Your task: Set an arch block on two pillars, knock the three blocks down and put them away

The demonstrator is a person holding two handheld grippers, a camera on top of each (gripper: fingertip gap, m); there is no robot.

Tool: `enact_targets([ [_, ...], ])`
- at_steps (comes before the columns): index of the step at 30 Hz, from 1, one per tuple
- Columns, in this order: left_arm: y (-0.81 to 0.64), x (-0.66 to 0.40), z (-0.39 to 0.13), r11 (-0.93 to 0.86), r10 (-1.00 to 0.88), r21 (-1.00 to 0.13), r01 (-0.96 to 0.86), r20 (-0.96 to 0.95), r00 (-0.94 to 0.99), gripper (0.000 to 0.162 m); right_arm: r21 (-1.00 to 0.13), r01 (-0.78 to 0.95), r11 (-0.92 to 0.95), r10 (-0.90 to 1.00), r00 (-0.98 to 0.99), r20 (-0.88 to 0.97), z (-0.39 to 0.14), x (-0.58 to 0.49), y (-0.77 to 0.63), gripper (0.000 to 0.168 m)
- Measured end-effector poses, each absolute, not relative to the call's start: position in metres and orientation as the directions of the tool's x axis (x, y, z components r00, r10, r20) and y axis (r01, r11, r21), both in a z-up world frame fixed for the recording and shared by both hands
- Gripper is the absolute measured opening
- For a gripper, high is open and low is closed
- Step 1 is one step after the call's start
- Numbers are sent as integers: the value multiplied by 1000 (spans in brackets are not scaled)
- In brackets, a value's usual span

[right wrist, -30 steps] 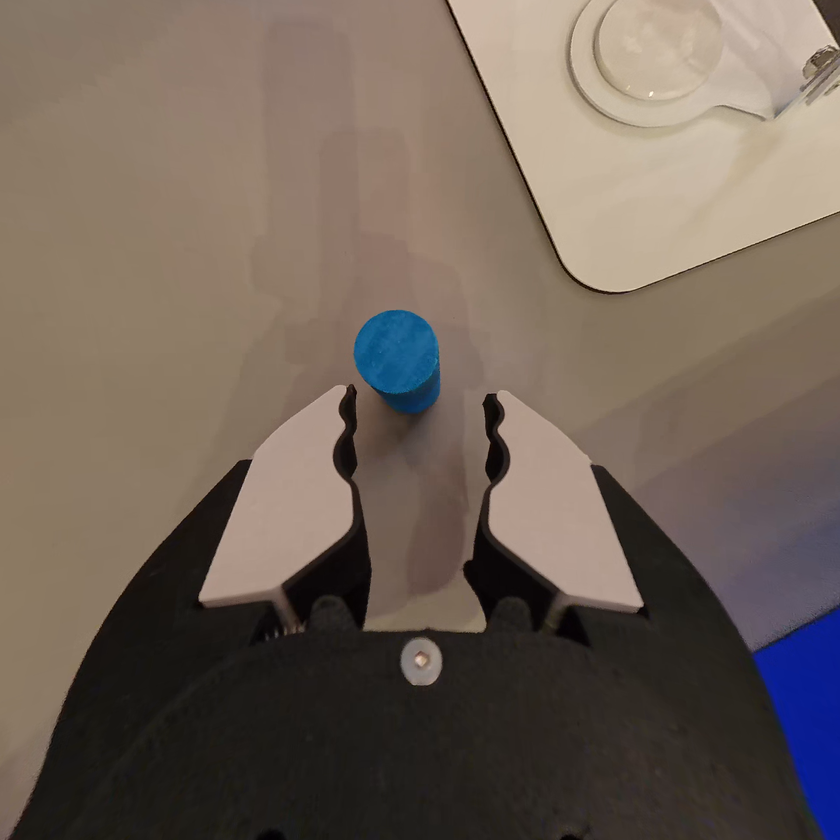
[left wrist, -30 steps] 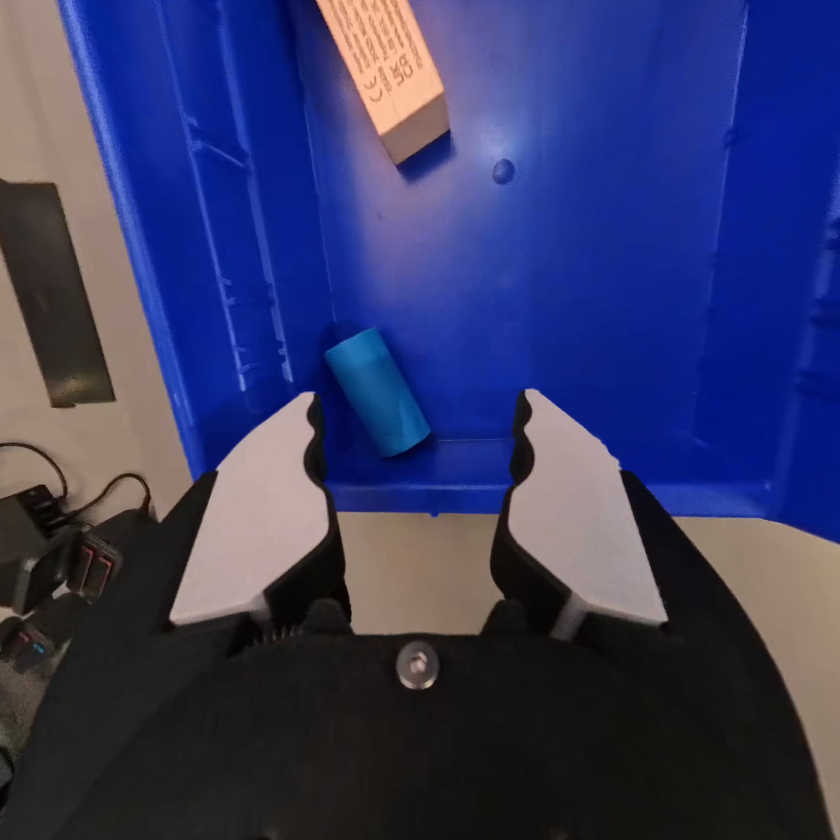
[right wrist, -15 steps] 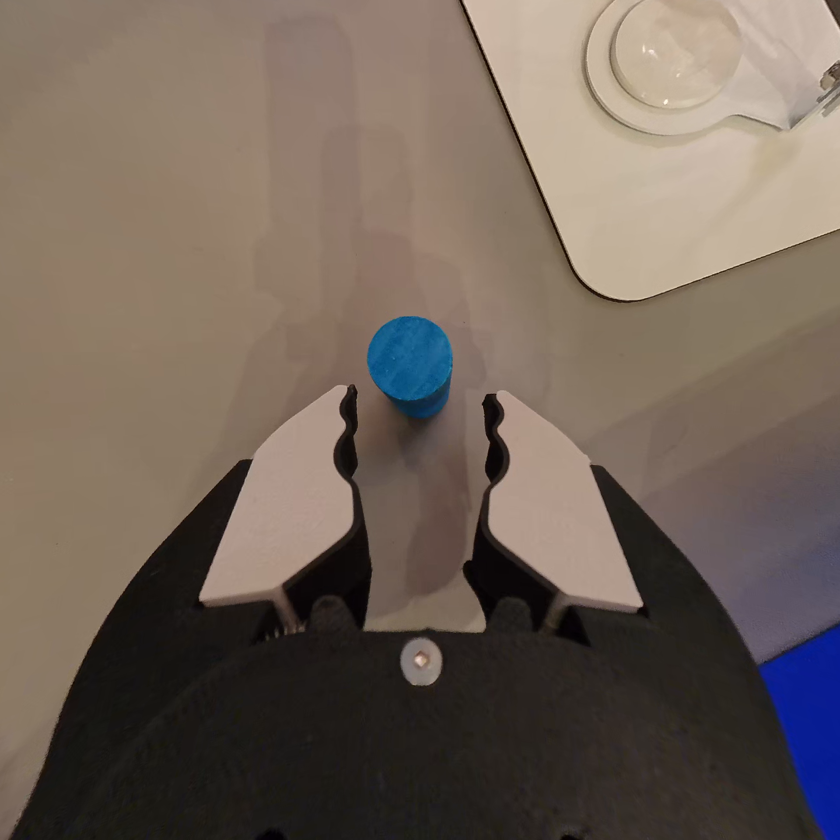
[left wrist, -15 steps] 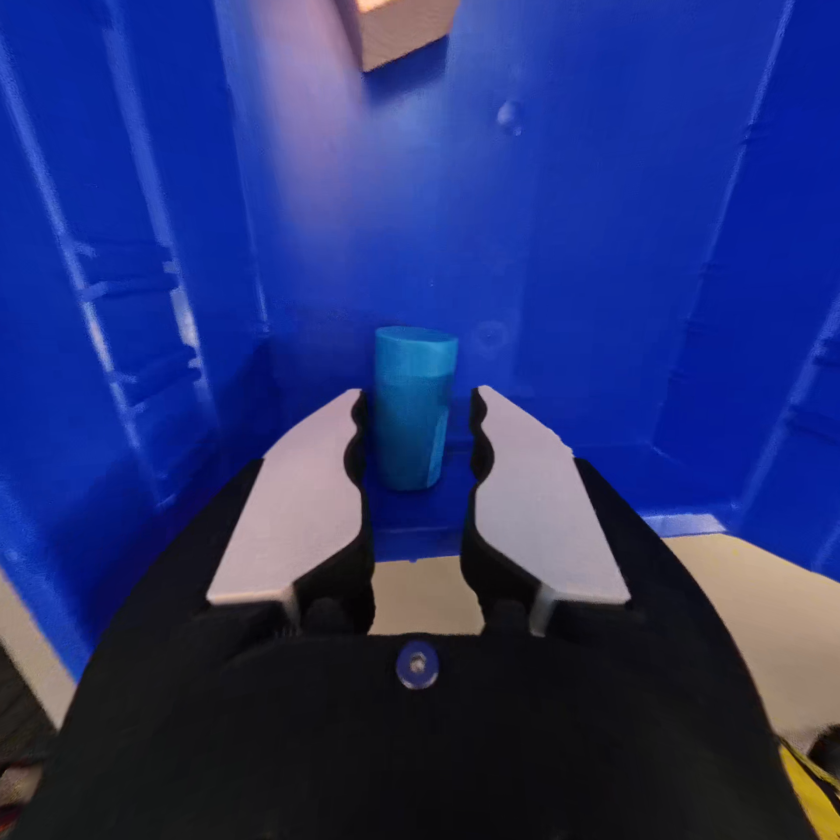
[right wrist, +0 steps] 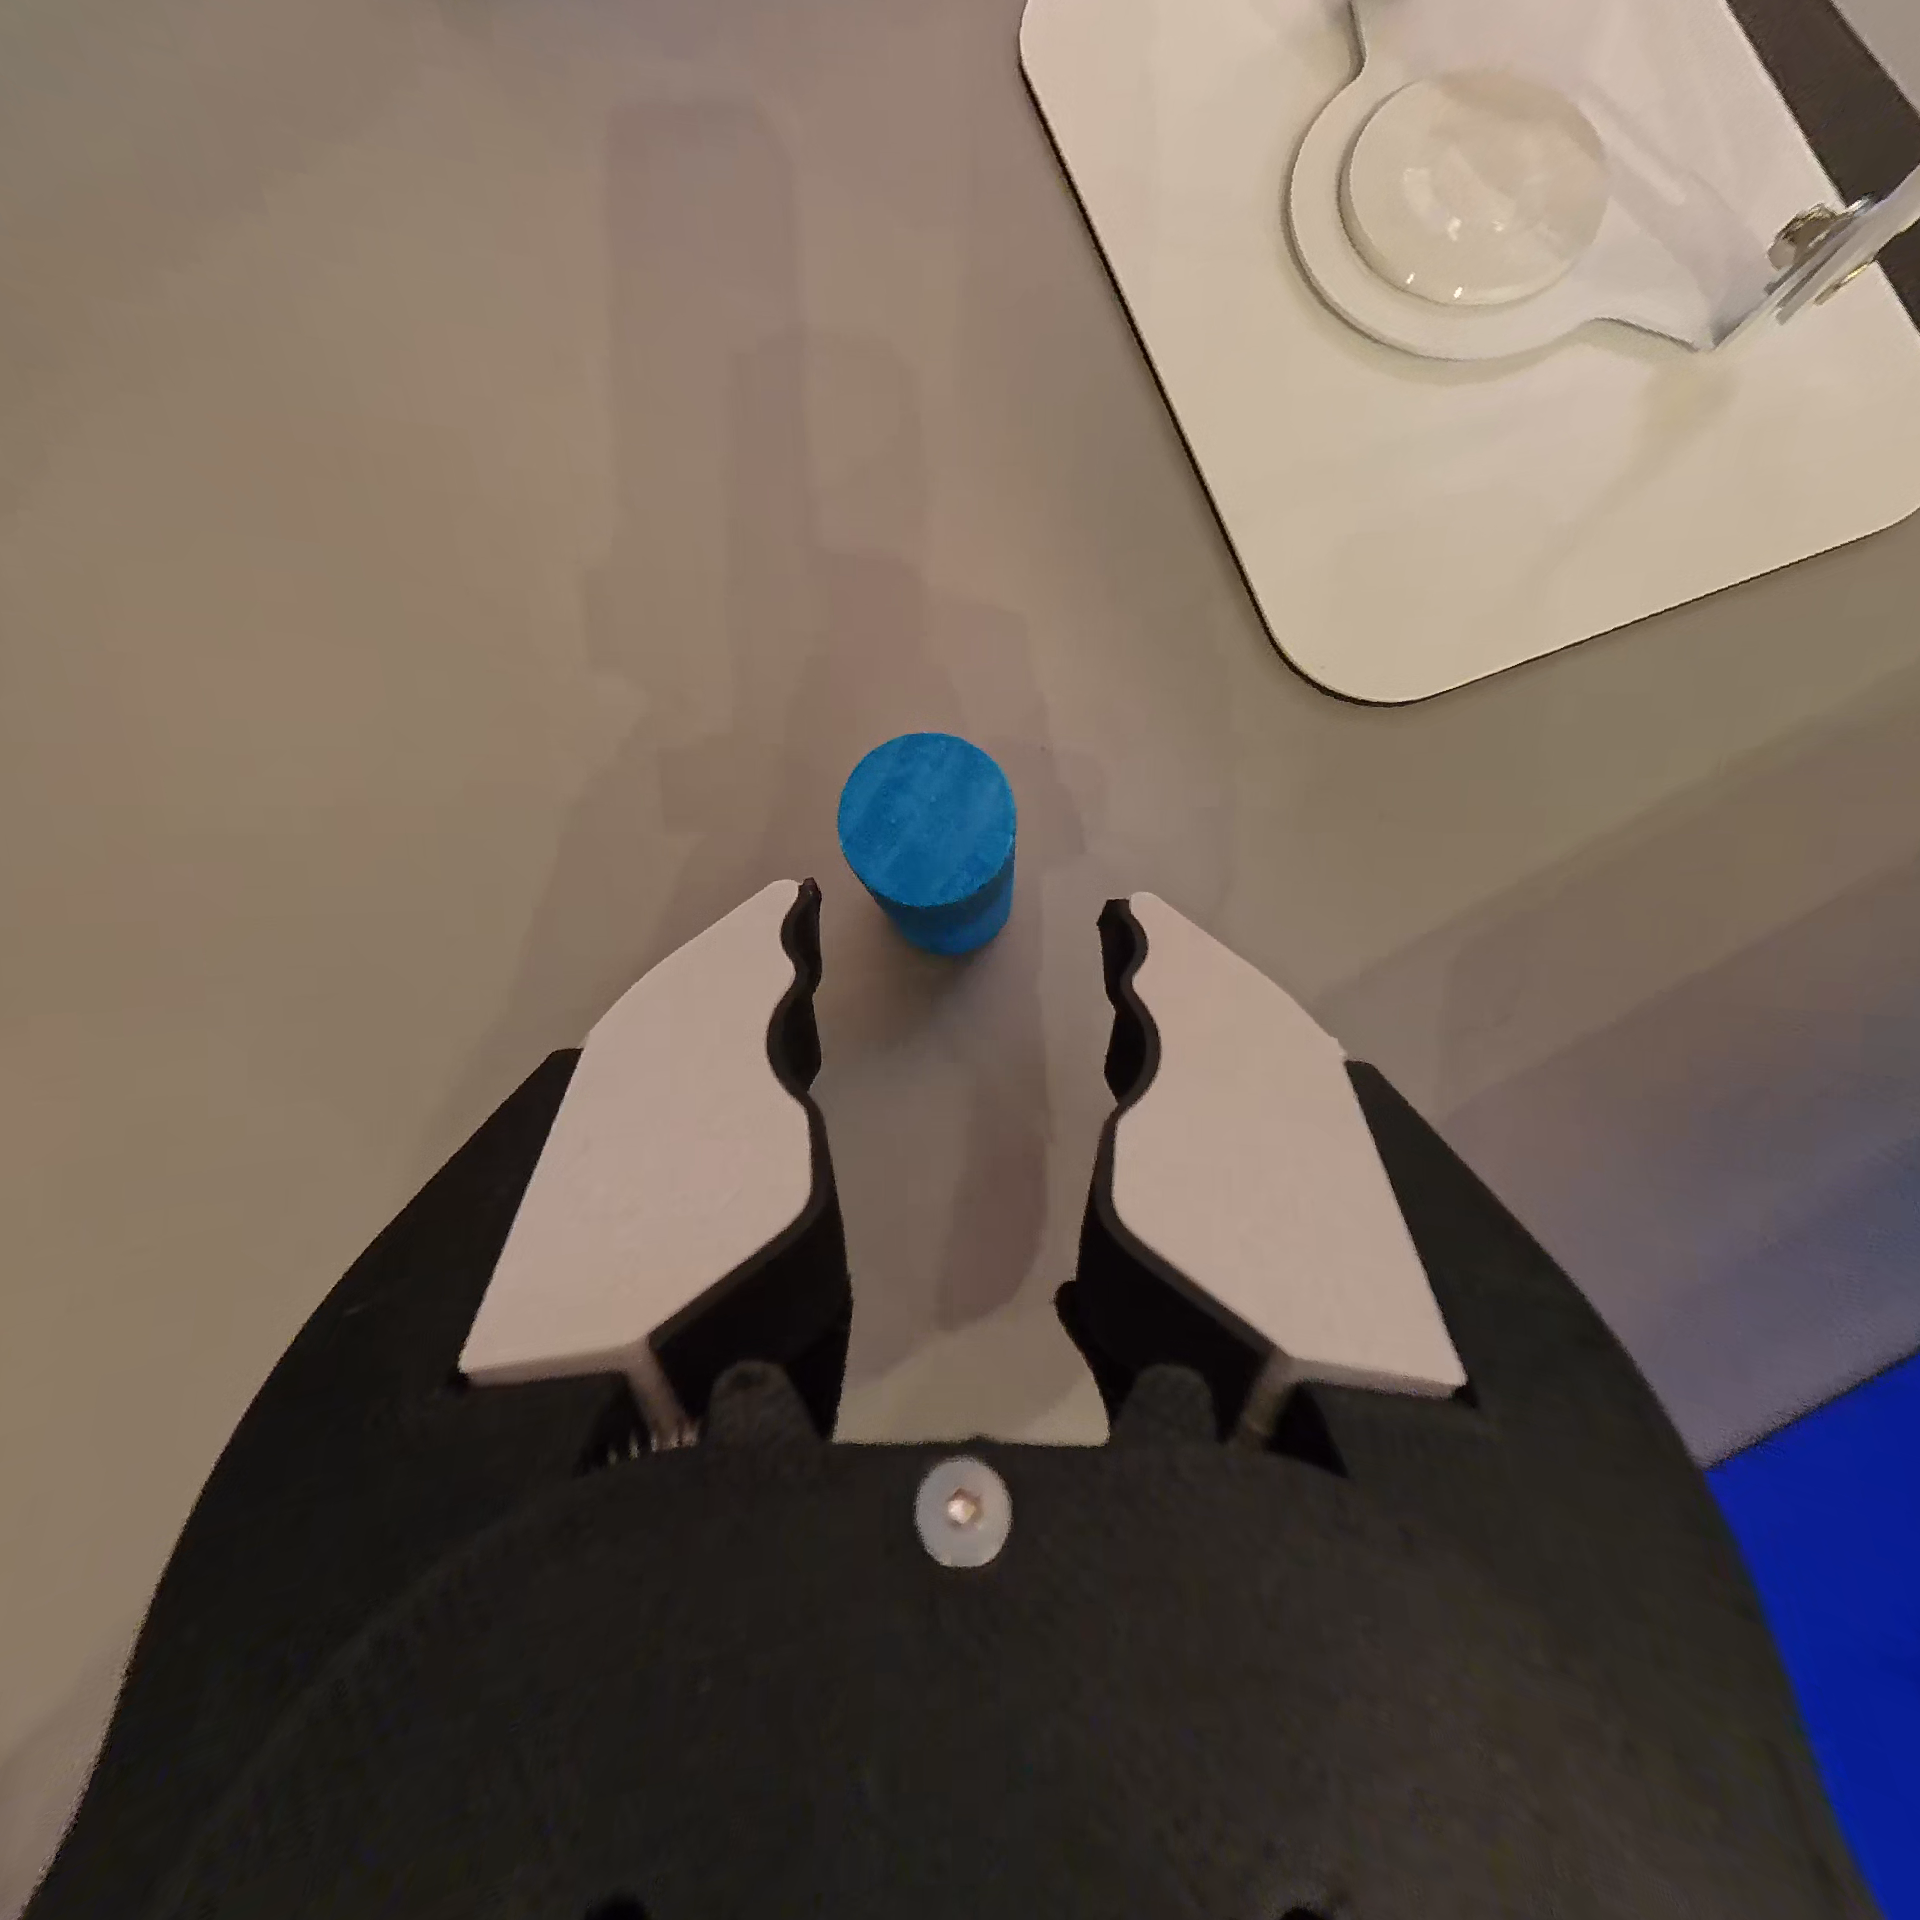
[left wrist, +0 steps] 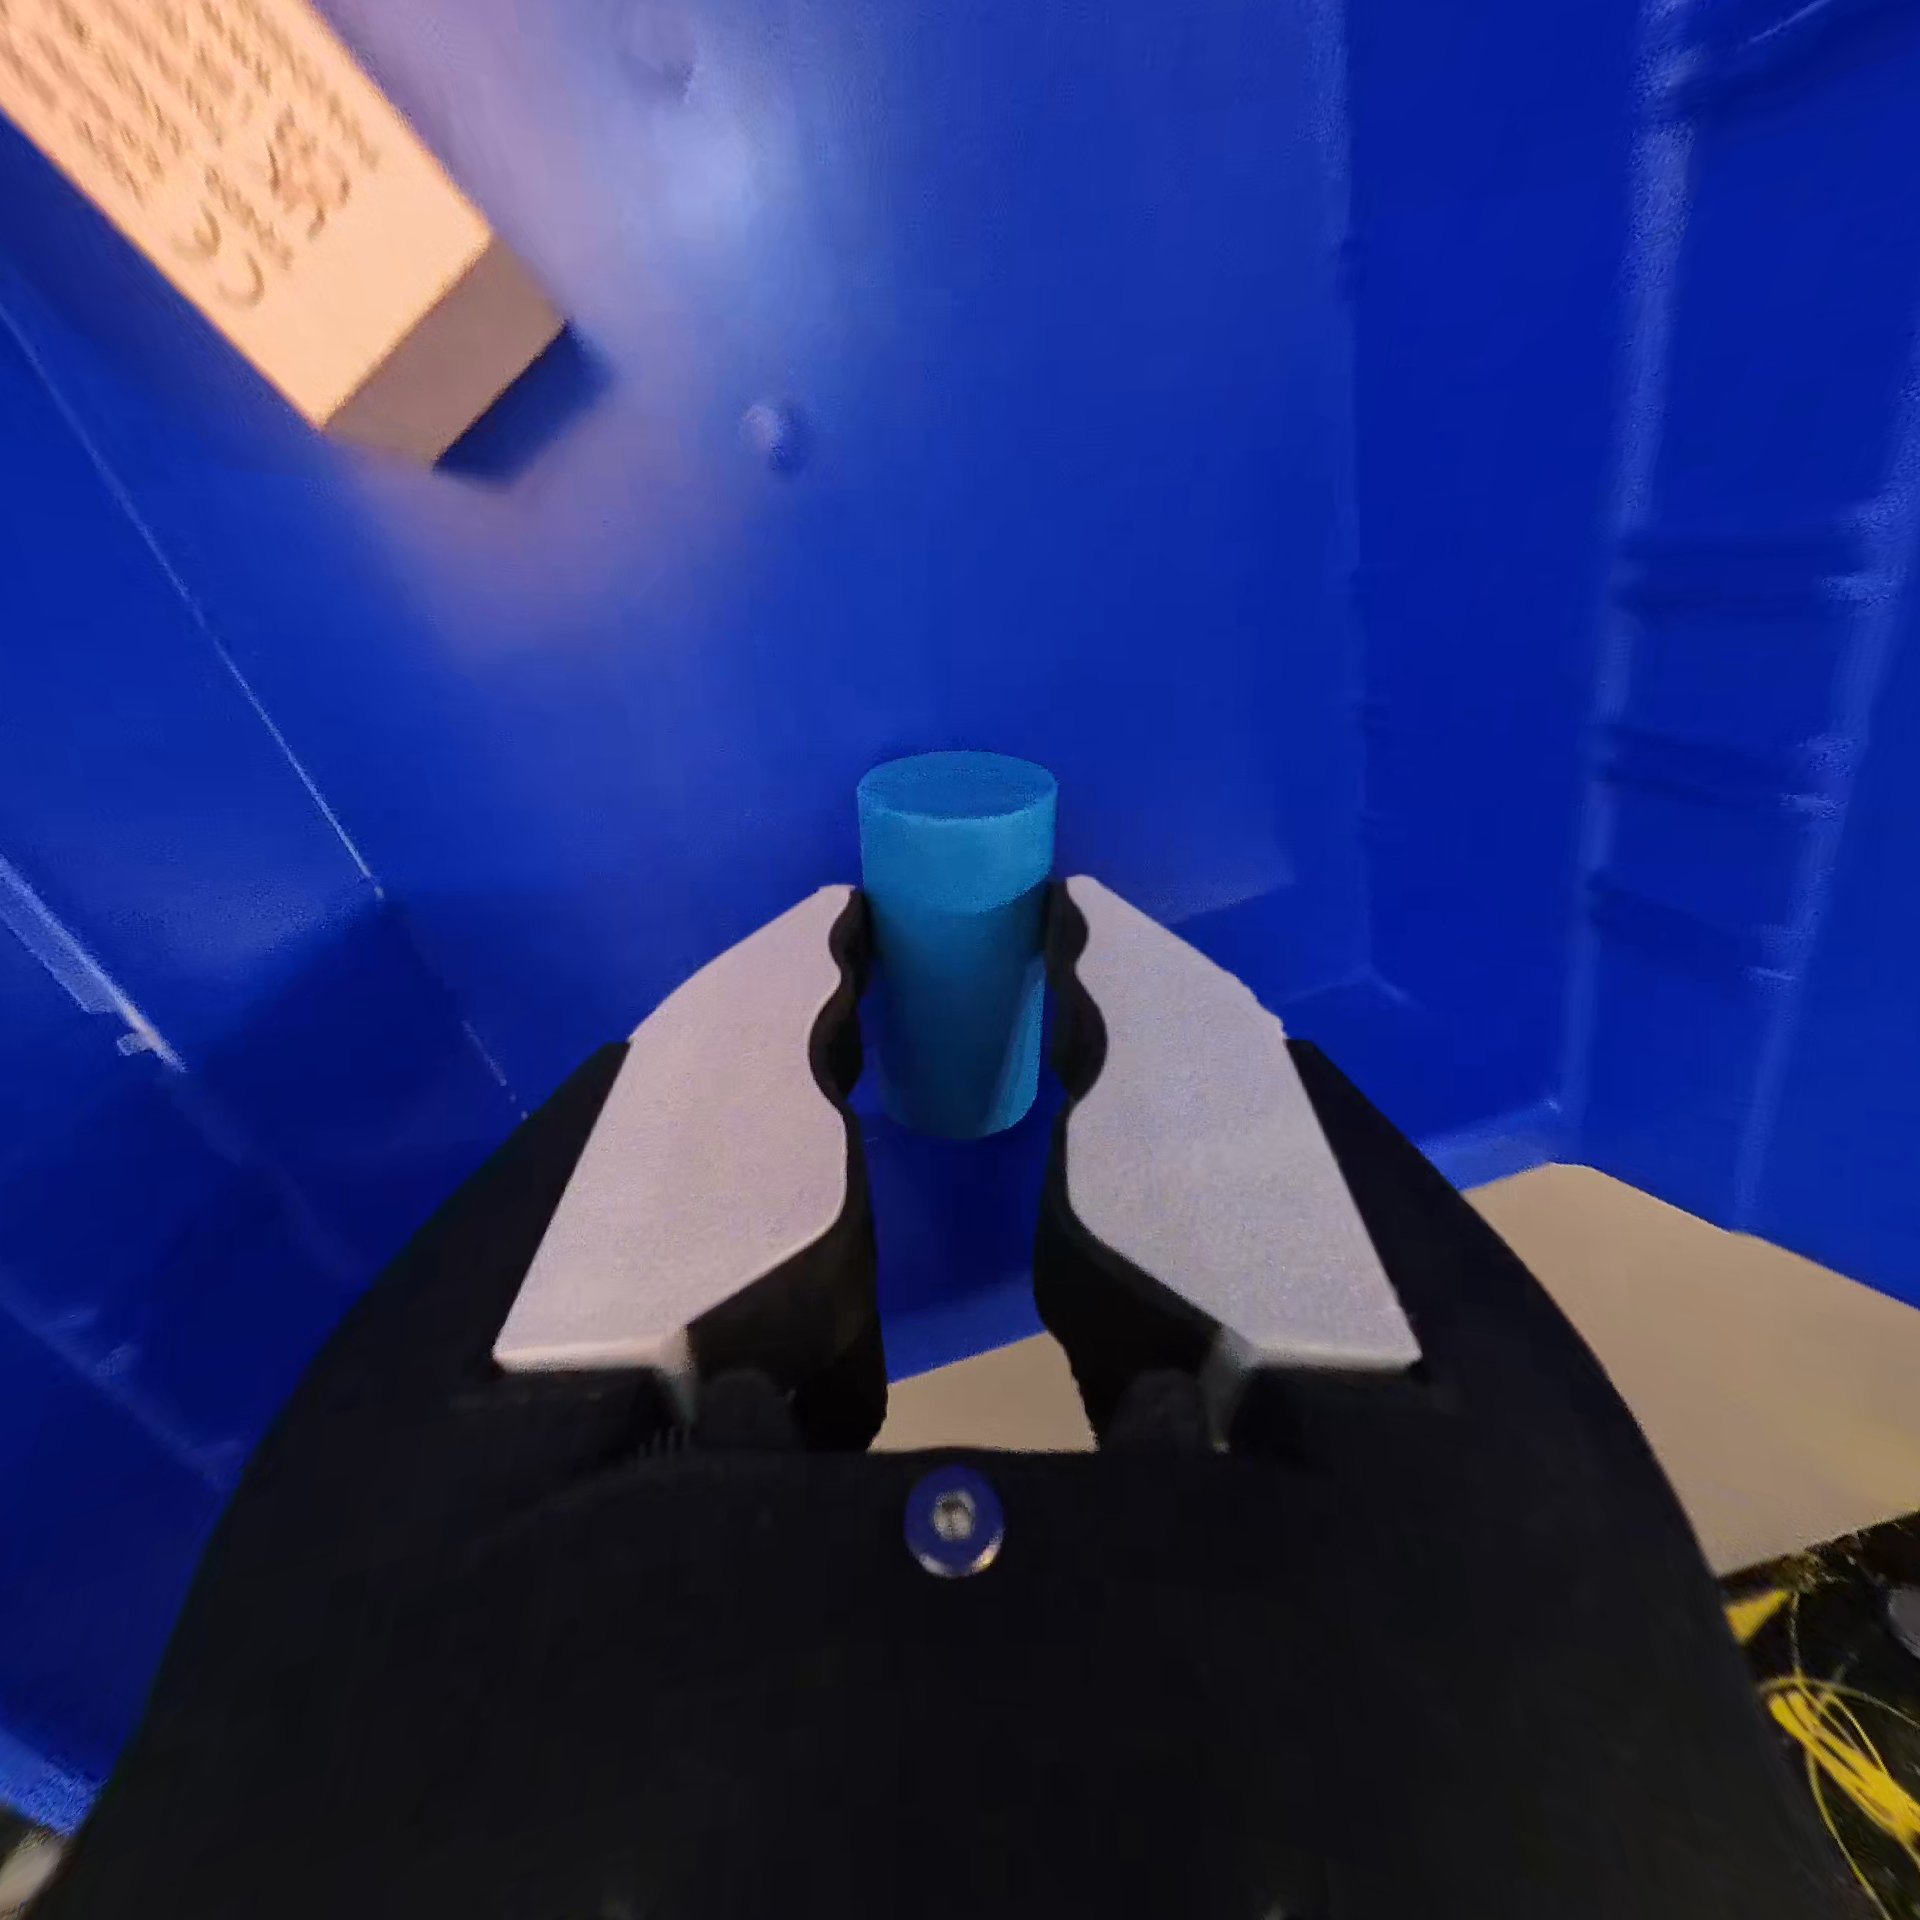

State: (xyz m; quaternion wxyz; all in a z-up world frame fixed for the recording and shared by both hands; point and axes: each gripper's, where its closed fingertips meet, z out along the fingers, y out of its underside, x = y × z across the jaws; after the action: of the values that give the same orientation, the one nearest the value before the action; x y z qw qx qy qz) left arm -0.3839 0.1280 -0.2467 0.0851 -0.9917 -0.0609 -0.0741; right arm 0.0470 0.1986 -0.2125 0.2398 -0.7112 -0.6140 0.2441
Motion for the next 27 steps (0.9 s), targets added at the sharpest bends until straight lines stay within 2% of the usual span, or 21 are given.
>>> enact_targets([
  [1, 131, -381, -239, -967, 97, -218, 131, 158, 983, 33, -650, 749, -130, 990, 133, -45, -209, 48, 200, 53],
  [3, 143, -368, -210, -903, -17, -429, 31, 107, 994, 33, -679, 726, -107, 991, 136, -12, -195, 50, 203, 53],
  [4, 141, -360, -195, -868, -26, -496, 20, 87, 996, 33, -704, 706, -76, 992, 121, 15, -184, 50, 201, 49],
  [7, 136, -314, -144, -651, -158, -734, -194, -119, 980, 33, -783, 622, -17, 995, 91, 51, -147, 43, 187, 47],
  [10, 125, -241, -113, -405, -221, -836, -371, -304, 927, 33, -851, 524, -11, 997, 65, 28, -118, 24, 164, 48],
  [12, 120, -195, -103, -273, -165, -842, -465, -435, 885, 33, -879, 476, -26, 999, 32, -13, -106, 7, 143, 50],
  [17, 113, -81, -116, -90, -225, -793, -603, -573, 788, 33, -912, 391, -124, 989, -22, -144, -98, -27, 109, 53],
  [23, 110, -29, -126, -22, -270, -746, -666, -637, 722, 33, -891, 427, -155, 980, -46, -192, -112, -28, 98, 44],
  [27, 109, -17, -129, -11, -284, -752, -659, -630, 723, 33, -880, 463, -108, 988, -50, -147, -122, -28, 94, 36],
])
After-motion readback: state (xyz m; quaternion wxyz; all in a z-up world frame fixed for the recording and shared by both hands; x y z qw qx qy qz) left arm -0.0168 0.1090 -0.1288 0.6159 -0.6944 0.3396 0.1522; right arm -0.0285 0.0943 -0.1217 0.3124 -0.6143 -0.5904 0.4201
